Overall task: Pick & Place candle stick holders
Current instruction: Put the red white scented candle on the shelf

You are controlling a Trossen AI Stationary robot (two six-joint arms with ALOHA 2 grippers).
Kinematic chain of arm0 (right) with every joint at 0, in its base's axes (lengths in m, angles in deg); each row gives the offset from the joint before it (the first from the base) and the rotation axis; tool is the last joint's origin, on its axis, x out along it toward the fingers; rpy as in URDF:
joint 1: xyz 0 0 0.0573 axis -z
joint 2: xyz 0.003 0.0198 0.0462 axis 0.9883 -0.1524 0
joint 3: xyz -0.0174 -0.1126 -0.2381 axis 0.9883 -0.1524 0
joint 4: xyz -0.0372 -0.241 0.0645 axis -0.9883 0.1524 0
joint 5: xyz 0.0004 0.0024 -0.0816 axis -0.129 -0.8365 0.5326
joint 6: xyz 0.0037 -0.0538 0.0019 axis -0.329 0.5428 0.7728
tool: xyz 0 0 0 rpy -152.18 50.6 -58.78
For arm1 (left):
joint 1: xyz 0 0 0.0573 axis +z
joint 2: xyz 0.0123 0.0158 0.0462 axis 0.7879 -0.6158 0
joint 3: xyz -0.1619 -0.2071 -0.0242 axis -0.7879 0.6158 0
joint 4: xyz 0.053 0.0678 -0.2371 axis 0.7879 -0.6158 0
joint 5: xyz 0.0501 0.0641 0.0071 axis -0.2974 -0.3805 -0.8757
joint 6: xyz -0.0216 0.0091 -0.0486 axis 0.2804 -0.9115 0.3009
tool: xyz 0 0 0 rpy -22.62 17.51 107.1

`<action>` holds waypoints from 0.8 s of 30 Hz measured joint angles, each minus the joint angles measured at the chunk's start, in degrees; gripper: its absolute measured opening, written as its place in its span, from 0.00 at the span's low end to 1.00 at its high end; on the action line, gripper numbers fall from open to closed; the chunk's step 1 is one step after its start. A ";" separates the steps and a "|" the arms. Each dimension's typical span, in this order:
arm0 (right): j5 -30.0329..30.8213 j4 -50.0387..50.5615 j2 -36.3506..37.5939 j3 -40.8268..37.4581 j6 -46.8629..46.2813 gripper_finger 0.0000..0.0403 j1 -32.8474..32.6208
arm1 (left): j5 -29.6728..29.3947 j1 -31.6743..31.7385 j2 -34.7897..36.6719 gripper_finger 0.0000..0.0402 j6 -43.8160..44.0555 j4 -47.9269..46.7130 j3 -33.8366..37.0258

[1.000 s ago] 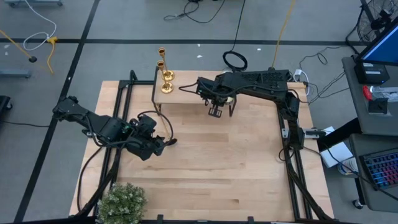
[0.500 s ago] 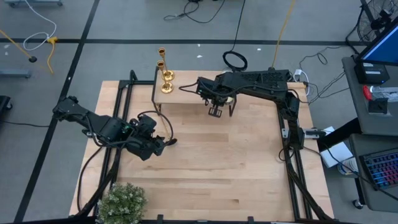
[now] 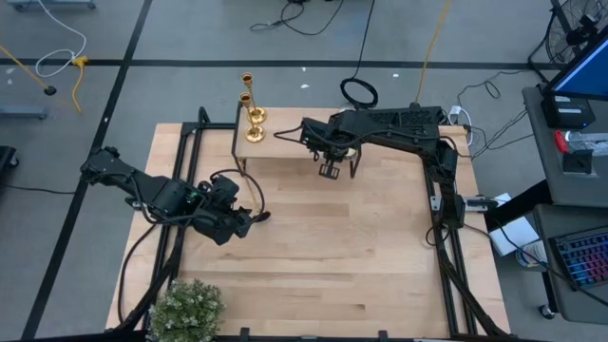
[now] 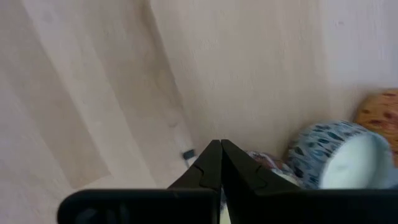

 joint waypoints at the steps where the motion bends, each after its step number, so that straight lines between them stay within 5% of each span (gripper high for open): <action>1: 0.74 0.22 0.00 -0.01 0.00 0.00 0.00 | 0.00 0.00 0.00 0.68 -0.04 0.00 0.01; 24: 0.55 1.29 0.00 -0.01 -0.44 0.00 0.28 | -0.44 -0.02 0.00 0.68 -0.20 -0.02 -0.01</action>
